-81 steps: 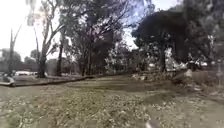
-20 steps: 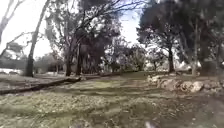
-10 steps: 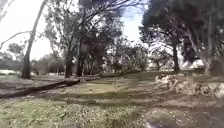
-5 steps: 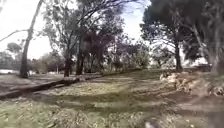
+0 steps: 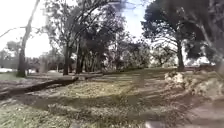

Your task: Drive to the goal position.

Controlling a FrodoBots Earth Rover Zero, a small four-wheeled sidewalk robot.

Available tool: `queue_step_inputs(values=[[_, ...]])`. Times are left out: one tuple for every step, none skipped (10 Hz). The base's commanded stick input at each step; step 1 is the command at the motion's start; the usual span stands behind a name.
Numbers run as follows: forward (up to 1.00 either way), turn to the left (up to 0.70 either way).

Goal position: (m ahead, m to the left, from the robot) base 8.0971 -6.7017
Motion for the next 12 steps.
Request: queue_step_inputs(values=[[0.70, 0.00], [0.70, 0.00], [0.70, 0.00], [0.70, 0.00], [0.70, 0.00], [0.70, 0.00], [0.70, 0.00], [0.70, 0.00], [0.70, -0.10], [0.70, -0.22], [0.70, -0.31], [0.70, -0.31]])
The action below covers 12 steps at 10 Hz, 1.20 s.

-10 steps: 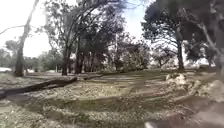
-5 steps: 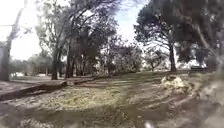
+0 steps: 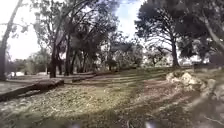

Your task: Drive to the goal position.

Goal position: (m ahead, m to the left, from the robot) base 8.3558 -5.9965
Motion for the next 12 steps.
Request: queue_step_inputs(values=[[0.70, -0.31], [0.70, -0.31], [0.70, -0.31], [0.70, -0.31], [0.70, -0.30], [0.70, -0.06], [0.70, -0.02], [0.70, 0.00], [0.70, 0.00], [0.70, -0.02], [0.70, -0.05], [0.70, -0.30]])
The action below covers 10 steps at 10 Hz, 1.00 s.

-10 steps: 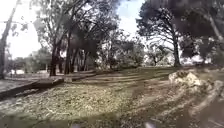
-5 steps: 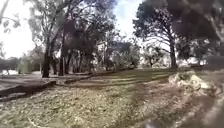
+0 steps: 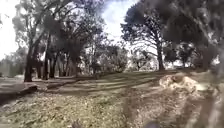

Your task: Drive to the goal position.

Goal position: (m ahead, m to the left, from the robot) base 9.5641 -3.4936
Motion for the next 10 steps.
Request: queue_step_inputs(values=[[0.70, -0.31], [0.70, -0.22], [0.70, -0.09], [0.70, 0.00], [0.70, 0.00], [0.70, 0.00], [0.70, 0.00], [0.70, 0.00], [0.70, 0.00], [0.70, 0.00]])
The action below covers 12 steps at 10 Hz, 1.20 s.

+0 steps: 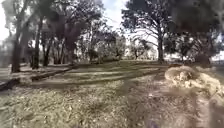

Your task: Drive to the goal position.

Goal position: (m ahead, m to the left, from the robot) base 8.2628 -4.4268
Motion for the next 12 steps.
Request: queue_step_inputs(values=[[0.70, 0.00], [0.70, 0.00], [0.70, 0.00], [0.70, 0.00], [0.70, 0.00], [0.70, 0.00], [0.70, 0.00], [0.70, 0.00], [0.70, 0.00], [0.70, 0.00], [0.70, 0.00], [0.70, 0.00]])
